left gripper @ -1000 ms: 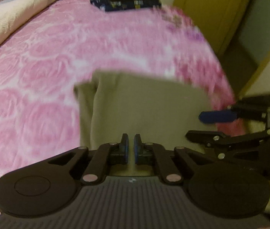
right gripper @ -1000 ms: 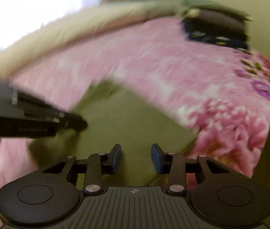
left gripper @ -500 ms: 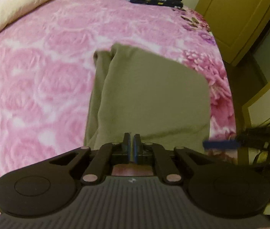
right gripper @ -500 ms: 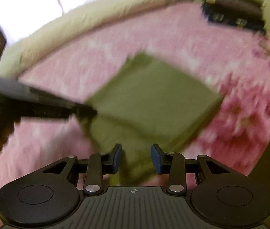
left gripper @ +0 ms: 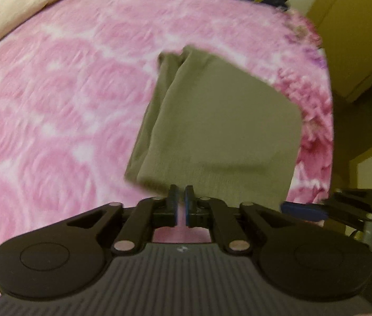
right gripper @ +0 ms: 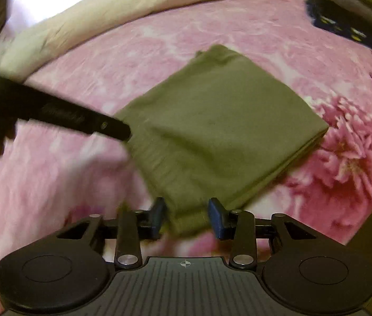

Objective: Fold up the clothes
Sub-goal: 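Grasp the folded pants with the left gripper and lift it off the bed, then drop the folded olive-green pants onto the bed and open the left gripper, then move both open grippers toward the folded pants on the bed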

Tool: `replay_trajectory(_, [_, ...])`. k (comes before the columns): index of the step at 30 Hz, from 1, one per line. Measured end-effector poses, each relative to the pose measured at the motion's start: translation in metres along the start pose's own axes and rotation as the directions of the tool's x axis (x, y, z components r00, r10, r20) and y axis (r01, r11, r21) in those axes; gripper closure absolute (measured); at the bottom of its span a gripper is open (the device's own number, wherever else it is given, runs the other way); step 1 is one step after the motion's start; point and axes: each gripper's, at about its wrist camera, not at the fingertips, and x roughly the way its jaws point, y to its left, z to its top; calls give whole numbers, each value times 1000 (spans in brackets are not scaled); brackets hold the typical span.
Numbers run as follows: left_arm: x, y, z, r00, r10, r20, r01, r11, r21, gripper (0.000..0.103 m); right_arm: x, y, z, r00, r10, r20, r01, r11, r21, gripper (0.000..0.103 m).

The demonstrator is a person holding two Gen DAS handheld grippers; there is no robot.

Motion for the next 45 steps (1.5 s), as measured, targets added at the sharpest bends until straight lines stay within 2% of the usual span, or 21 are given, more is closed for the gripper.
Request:
replay_trajectory(1, [-6,-2,-2,999,27,-29,-28,999,-28,99,-6,-3,-1,999,35,-32,-34,999,28,64])
replay_trajectory(4, [-32,-11,-8,993,81,-89,-92,989,-119,96,-38,-15,6,996,71,-49,-70,997,31,64])
replay_trajectory(6, [-56,-22,-9,989,113,-96,-128,978,-166,80,-60,-22,11,994,93,-58,-91,995,30,64])
replay_trajectory(8, [-82,-37,-9,986,141,-87,-156,967,-200,74,-81,-30,16,991,114,-67,-112,993,29,64])
replay_trajectory(10, [-106,-53,-8,990,126,-65,-138,961,-239,72,-102,-36,23,990,119,-76,-118,993,17,64])
replay_trajectory(12, [-129,-70,-6,993,116,-39,-122,954,-273,71,-122,-41,31,991,103,-86,-104,995,-9,64])
replay_trajectory(15, [-157,-95,-1,990,143,6,-133,939,-318,69,-149,-53,40,993,95,-69,-99,994,-51,64])
replay_trajectory(18, [-177,-115,2,984,176,39,-150,918,-368,69,-163,-66,46,990,117,-84,-121,992,-42,64])
replay_trajectory(22, [-194,-133,-1,971,234,44,-191,878,-439,69,-173,-82,44,982,132,-135,-132,991,5,64])
replay_trajectory(24, [-199,-142,-5,965,259,41,-209,855,-474,69,-177,-86,43,980,132,-150,-134,991,-6,64])
replay_trajectory(29, [-210,-158,-9,952,304,29,-249,828,-503,69,-195,-80,49,989,99,-106,-109,989,-95,64])
replay_trajectory(35, [-240,-177,-7,935,341,91,-262,844,-469,65,-225,-76,57,995,100,-28,-102,991,-83,64])
replay_trajectory(41, [-267,-183,-22,924,368,109,-279,840,-466,64,-234,-67,44,991,116,-60,-117,993,-10,64])
replay_trajectory(45, [-283,-182,-42,922,373,105,-287,838,-464,62,-243,-48,27,991,111,-79,-114,993,-31,64])
